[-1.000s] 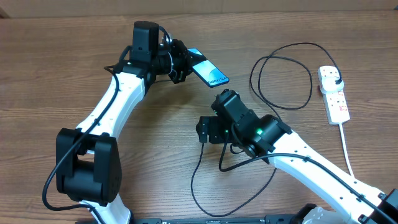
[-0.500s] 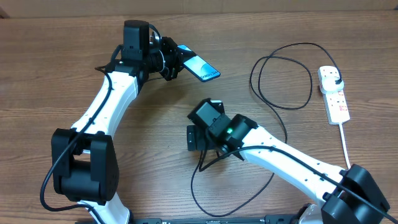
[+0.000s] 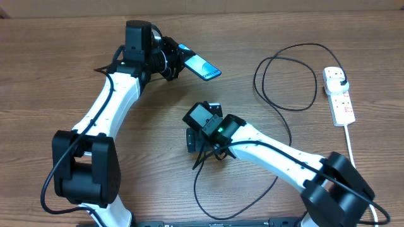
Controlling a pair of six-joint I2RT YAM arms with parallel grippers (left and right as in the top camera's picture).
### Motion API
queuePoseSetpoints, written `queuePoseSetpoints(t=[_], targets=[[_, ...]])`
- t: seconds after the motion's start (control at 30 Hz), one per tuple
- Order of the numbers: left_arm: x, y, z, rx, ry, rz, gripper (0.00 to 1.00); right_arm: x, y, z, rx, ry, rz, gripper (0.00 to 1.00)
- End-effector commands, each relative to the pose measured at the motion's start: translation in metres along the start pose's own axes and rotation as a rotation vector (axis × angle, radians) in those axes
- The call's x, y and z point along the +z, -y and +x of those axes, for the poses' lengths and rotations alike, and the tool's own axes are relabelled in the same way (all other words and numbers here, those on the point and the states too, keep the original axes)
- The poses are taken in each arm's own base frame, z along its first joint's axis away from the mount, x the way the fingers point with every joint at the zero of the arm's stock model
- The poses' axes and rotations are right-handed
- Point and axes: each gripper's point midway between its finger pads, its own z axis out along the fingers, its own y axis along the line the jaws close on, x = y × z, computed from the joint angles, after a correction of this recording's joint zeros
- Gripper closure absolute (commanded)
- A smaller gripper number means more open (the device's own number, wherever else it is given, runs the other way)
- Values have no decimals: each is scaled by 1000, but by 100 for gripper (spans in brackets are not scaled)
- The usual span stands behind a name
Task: Plug charger to phone and switch on socket
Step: 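Close the right gripper on the cable's plug end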
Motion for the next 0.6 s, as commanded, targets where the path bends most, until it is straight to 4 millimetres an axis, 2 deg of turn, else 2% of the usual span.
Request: queuePoseSetpoints(t=[0.0,0.4,0.57], targets=[[-3,4,-7,31,35,7,96,2,-4,-6,4,17,6,7],[-4,0,-20,18,105,-11,96,9,-8,-9,32,27,-3,8],[-4,1,-20,17,104,-10,96,21,-5,-4,28,2,22,9]])
